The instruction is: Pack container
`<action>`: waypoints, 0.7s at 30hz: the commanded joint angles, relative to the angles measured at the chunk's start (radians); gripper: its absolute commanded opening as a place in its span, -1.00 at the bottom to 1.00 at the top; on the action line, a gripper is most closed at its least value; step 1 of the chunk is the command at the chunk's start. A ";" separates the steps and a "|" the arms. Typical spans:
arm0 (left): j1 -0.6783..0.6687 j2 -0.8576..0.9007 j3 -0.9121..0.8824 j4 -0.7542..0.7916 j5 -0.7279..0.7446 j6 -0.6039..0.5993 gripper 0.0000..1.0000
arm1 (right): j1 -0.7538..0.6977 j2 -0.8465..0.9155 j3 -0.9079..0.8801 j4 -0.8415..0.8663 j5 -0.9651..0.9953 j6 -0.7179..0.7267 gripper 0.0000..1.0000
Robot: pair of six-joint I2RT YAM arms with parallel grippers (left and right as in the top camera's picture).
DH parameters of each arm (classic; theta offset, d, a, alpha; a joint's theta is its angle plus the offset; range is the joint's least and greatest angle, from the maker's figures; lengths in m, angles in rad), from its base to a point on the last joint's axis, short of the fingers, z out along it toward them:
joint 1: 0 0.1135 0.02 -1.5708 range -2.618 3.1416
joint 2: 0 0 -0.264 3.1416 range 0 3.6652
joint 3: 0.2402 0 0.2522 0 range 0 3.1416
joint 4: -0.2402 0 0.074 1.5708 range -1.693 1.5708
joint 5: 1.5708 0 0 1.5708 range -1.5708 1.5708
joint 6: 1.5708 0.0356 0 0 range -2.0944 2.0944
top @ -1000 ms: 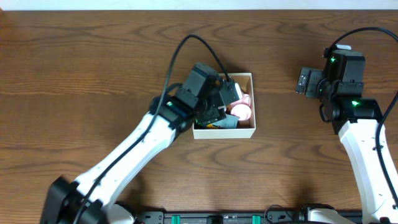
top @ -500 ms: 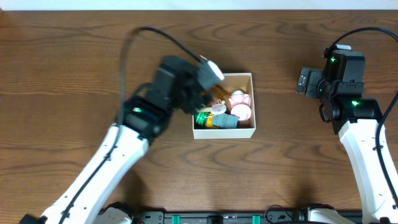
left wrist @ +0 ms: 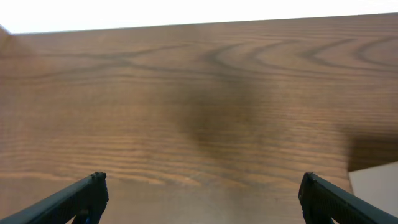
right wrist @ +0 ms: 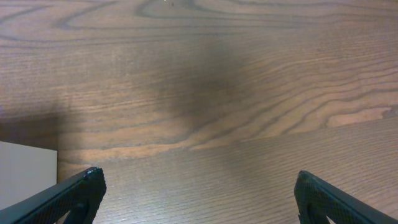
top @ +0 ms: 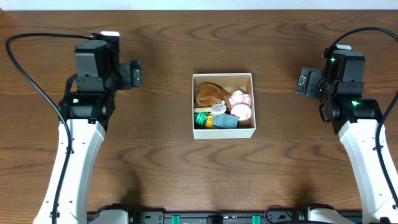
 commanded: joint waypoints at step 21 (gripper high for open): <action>0.012 -0.007 0.009 -0.018 -0.011 -0.026 0.96 | 0.000 0.005 0.005 0.000 0.000 0.012 0.98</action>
